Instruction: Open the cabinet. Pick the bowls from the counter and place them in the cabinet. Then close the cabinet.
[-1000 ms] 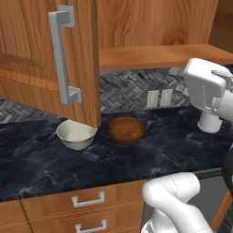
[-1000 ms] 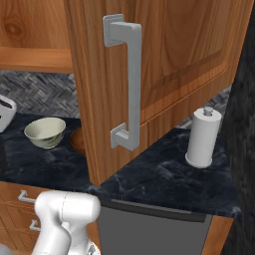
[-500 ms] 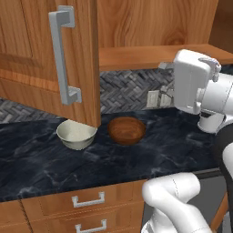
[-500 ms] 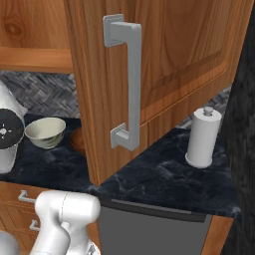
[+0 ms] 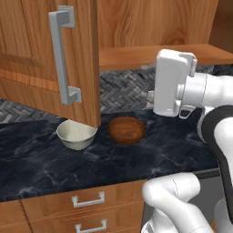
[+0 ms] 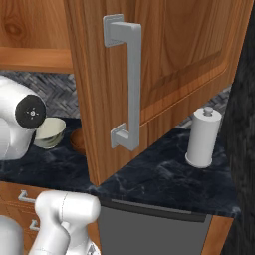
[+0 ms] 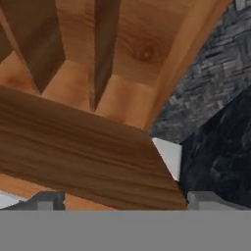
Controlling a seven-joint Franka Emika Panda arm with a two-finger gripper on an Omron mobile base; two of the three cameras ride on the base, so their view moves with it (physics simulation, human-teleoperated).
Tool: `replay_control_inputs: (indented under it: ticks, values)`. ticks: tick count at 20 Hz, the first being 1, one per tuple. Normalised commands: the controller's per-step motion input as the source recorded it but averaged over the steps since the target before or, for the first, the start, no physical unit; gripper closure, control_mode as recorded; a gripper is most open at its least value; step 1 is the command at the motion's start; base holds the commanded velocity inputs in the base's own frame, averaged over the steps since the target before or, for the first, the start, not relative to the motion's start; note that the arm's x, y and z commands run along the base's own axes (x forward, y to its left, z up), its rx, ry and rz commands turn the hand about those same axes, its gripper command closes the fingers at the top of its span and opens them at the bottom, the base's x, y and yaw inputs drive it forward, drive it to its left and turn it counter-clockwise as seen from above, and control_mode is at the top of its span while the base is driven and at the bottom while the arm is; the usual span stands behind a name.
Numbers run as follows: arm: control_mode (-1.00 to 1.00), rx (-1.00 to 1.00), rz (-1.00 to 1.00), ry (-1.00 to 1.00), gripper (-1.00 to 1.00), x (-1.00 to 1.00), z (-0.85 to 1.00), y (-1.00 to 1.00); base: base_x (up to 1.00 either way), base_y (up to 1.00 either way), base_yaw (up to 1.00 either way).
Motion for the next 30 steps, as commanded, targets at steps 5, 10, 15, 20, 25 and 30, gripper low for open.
replay_control_inputs:
  ticks: [5, 10, 15, 20, 25, 30]
  values:
    - [-1.0, 0.07, 0.16, 0.2, -1.0, 0.36, -0.11, 0.51, 0.0, 0.0, 0.0]
    - [-1.0, 0.02, 0.15, 0.18, -1.0, 0.24, -0.01, 0.68, 0.0, 0.0, 0.0]
    - [-1.0, 0.06, 0.15, 0.21, -1.0, 0.32, -0.02, 0.6, 0.0, 0.0, 0.0]
    - [-1.0, 0.01, 0.14, 0.17, -1.0, 0.42, -0.03, 0.67, 0.0, 0.0, 0.0]
    - [-1.0, 0.0, 0.16, 0.09, -1.0, 0.24, -0.01, 0.43, 0.0, 0.0, 0.0]
    - [-1.0, 0.03, 0.25, 0.2, -1.0, -0.34, 0.0, 0.89, 0.0, 0.0, 0.0]
